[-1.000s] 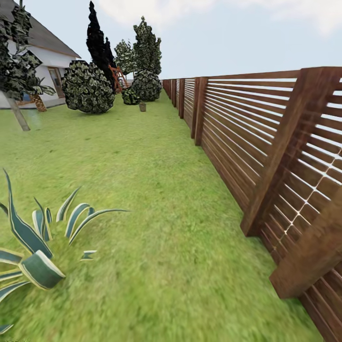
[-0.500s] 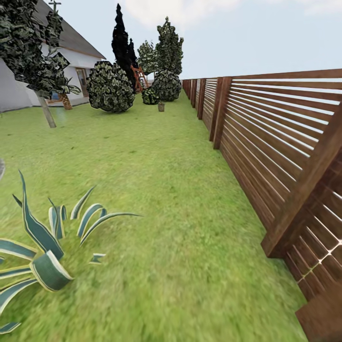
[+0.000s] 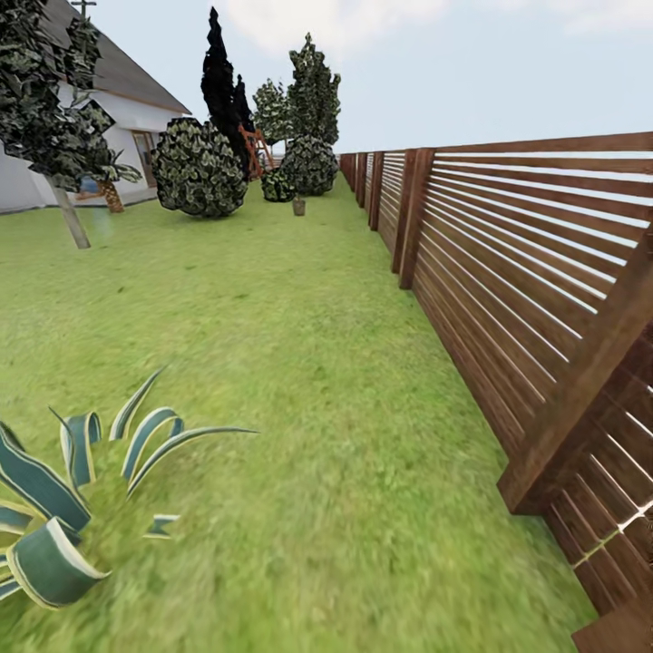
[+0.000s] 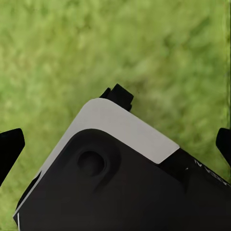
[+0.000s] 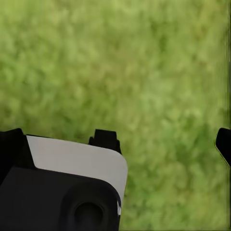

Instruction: Take the three Easter eggs out of the wicker basket on the lawn in the garden, then place them on the lawn next to a single tree (choose any tree) so that all three eggs are next to the same tree and none are left in the basket.

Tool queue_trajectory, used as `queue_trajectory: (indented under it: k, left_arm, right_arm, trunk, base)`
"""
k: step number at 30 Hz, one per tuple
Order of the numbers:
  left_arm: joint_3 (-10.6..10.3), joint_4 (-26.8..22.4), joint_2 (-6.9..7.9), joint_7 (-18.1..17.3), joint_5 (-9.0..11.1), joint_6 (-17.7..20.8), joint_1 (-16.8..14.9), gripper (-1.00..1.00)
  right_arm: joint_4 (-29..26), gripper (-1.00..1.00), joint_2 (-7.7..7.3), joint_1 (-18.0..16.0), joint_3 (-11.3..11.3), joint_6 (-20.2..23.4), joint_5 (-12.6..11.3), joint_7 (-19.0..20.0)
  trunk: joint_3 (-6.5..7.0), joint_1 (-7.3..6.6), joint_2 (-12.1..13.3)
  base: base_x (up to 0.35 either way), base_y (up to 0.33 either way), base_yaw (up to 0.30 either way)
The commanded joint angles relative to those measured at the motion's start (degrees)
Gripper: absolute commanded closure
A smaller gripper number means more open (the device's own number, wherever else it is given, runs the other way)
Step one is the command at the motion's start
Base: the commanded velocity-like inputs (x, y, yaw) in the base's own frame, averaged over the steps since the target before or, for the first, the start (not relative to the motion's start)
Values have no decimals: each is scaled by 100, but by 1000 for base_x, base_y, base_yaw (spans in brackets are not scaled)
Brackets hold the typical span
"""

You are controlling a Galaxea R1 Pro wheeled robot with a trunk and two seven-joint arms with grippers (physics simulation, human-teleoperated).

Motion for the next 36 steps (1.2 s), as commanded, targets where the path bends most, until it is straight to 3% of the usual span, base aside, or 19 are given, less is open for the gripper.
queue_trajectory:
  k: [1,15,21,30,36]
  left_arm:
    - [46,4,0,21,-36,6,-4,-100]
    - [46,3,0,21,-36,8,-4,-100]
    - [46,4,0,21,-36,10,-4,-100]
    - [55,-13,-98,-133,-32,4,108,-100]
    - [55,-13,-103,-207,-30,19,118,-100]
  right_arm:
    - [21,-100,-1,-10,12,-30,41,-11]
    - [18,-100,-2,-8,12,-30,40,-11]
    - [19,-100,-1,-8,12,-30,41,-11]
    - [14,-100,-1,9,10,-48,0,-11]
    - [-1,-100,-5,18,12,-48,9,-11]
  trunk:
    - [2,3,-2]
    - [90,3,-2]
    - [95,3,-2]
    - [95,3,-2]
    - [95,3,-2]
  base:
    - [313,-72,-210]
    - [313,-72,-212]
    - [313,-72,-26]
    - [9,-8,0]
    - [245,-190,0]
